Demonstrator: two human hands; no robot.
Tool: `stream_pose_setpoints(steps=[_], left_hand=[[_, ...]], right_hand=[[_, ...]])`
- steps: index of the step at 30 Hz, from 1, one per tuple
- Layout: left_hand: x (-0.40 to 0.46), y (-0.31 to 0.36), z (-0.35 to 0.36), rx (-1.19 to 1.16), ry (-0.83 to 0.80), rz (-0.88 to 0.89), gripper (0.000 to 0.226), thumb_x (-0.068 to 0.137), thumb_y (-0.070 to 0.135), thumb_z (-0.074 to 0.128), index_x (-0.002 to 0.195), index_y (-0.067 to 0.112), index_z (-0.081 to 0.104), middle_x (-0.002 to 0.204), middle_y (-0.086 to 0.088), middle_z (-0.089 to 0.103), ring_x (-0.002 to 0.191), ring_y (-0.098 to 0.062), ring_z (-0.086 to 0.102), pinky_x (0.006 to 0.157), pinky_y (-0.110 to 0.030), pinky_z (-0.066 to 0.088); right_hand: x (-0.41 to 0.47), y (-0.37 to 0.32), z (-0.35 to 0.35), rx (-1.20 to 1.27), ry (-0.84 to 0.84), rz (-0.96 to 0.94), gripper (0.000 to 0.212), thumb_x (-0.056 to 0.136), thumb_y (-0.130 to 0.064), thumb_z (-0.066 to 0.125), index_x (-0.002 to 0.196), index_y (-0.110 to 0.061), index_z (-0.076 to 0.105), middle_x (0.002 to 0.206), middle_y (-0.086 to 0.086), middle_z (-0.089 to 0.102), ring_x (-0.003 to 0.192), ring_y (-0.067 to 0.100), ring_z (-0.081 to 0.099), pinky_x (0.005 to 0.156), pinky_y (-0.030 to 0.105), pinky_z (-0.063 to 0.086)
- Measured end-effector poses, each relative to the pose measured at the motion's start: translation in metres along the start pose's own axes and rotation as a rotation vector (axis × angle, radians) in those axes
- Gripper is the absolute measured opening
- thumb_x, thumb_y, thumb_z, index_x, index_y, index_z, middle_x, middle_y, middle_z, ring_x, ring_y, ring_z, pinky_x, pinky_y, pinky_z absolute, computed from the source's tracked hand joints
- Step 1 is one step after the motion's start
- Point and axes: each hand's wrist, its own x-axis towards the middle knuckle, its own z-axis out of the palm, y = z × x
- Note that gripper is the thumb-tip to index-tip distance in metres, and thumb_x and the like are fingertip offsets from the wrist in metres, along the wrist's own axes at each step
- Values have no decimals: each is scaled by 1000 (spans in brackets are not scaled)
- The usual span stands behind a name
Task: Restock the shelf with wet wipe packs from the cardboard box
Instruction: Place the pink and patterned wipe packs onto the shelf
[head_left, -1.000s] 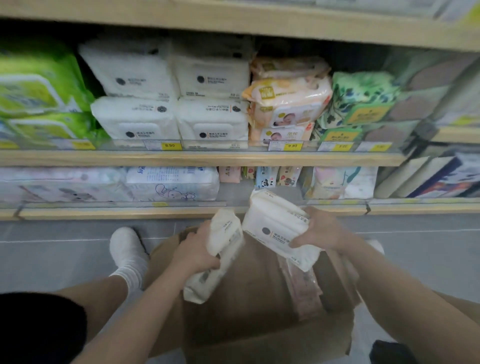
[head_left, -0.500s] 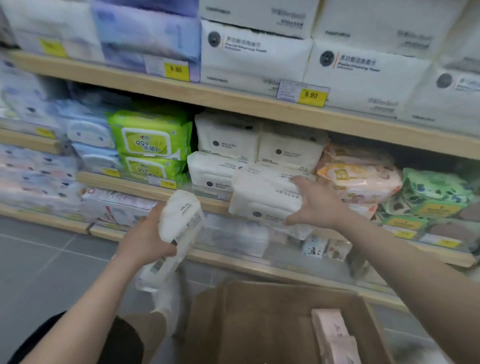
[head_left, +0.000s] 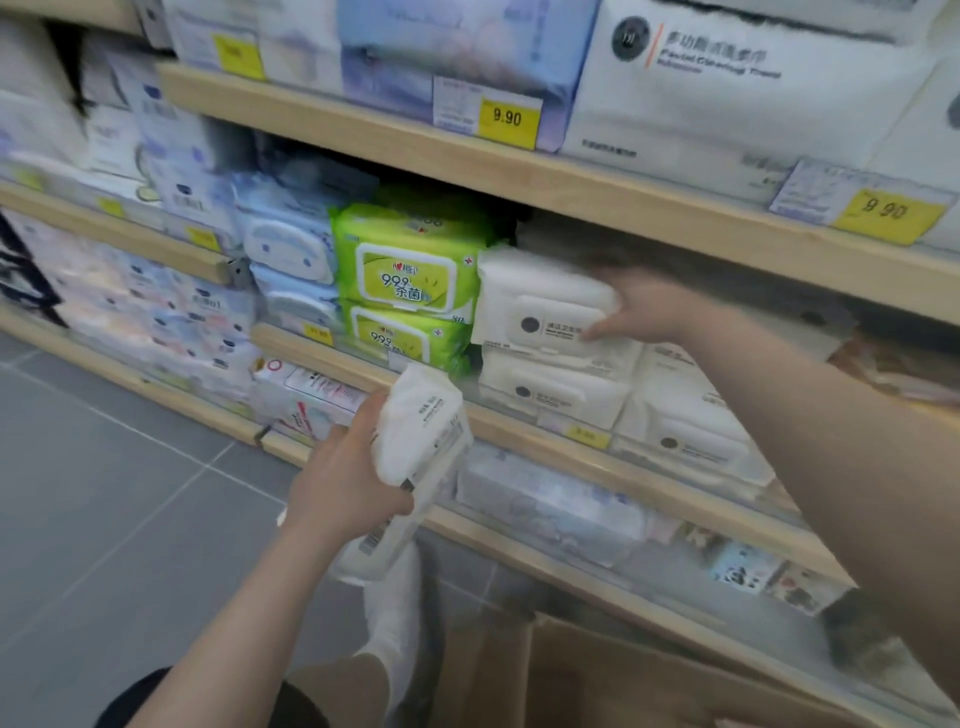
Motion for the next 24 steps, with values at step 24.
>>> stream_pose_setpoints(steps=[24], left_hand=[[-29,41,21,-60,-216,194,108,51,29,79,140,35,19,117,9,52,100,-19,55,80,-38,51]], right_hand=[[-134,-27,76,283,167,-175,89,71,-47,78,144,-23,34,145,-4,38,132,11,32,112,31,27]])
